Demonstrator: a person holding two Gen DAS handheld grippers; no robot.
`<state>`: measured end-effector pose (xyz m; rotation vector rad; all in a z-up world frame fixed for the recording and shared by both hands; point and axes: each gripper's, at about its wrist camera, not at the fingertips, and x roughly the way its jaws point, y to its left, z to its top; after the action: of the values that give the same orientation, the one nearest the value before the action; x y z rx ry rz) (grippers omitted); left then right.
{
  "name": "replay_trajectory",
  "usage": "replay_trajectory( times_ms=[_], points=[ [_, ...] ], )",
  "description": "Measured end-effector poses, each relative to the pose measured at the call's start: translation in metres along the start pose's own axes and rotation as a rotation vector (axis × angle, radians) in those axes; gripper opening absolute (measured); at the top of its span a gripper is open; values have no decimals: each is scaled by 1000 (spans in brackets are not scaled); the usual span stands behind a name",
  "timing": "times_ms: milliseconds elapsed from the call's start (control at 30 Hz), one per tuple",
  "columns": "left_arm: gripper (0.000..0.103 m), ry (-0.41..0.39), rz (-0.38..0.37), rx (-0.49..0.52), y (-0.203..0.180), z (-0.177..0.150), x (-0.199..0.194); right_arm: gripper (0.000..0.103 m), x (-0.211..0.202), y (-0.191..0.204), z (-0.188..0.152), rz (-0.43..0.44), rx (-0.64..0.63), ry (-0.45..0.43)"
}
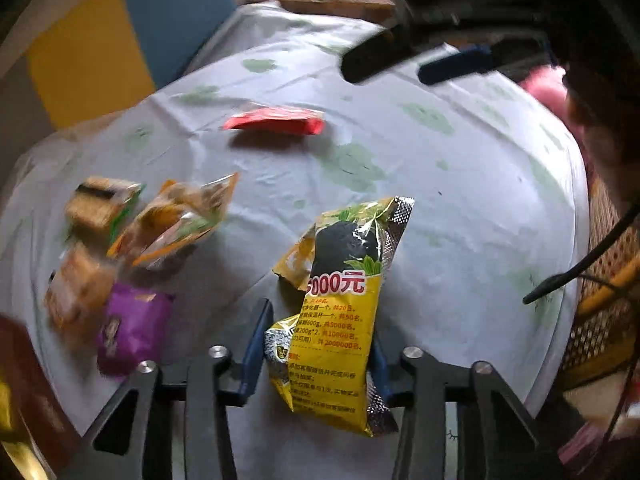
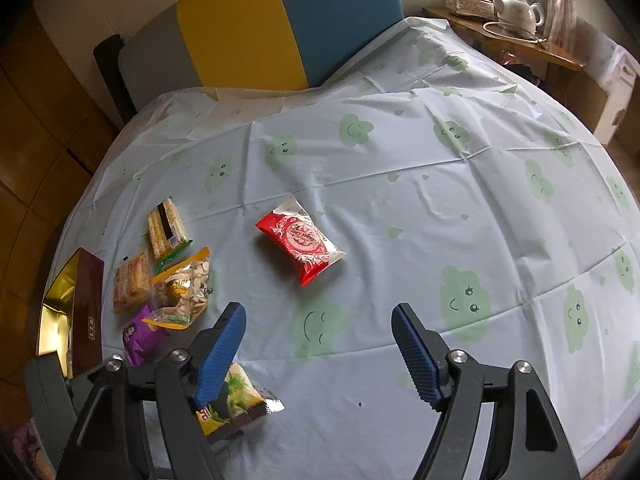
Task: Organize snacks
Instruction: 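Move the left gripper to the yellow chip bag and grasp it, then lift the yellow chip bag with the left gripper while the right gripper grasps the purple packet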
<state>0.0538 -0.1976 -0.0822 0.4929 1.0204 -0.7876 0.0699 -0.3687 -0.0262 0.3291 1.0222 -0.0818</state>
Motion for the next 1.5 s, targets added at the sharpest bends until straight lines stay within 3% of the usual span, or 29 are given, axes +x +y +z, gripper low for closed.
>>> replay_trajectory(
  times_ms=[133,300,367,567,700,933,1000,1267,1433,1500],
  points=[
    [40,-35,12,-56,1,-29,-18,76,0,8,-1,-16,-49,-7],
    [40,-77,82,-63,1,-73,-39,75,4,21,-6,-7,-117,8],
    [40,-84,82,-95,5,-87,-46,69,7,27,-9,17,-143,22],
    [41,-111,70,-158,15,-100,-54,53,15,49,-20,180,-214,98],
    [41,-130,90,-131,11,-102,-52,53,32,67,-33,383,-160,245],
    [41,-163,89,-124,11,-109,-55,57,57,105,-33,484,-34,350],
    [41,-169,84,-129,11,-112,-57,61,66,116,-29,478,-11,363],
    [41,-188,57,-155,17,-119,-60,62,101,145,-17,363,57,368],
    [41,-193,49,-164,17,-120,-62,61,108,169,-19,269,-33,335],
    [41,-194,46,-168,18,-121,-62,48,103,181,-24,193,-151,307]
  ],
)
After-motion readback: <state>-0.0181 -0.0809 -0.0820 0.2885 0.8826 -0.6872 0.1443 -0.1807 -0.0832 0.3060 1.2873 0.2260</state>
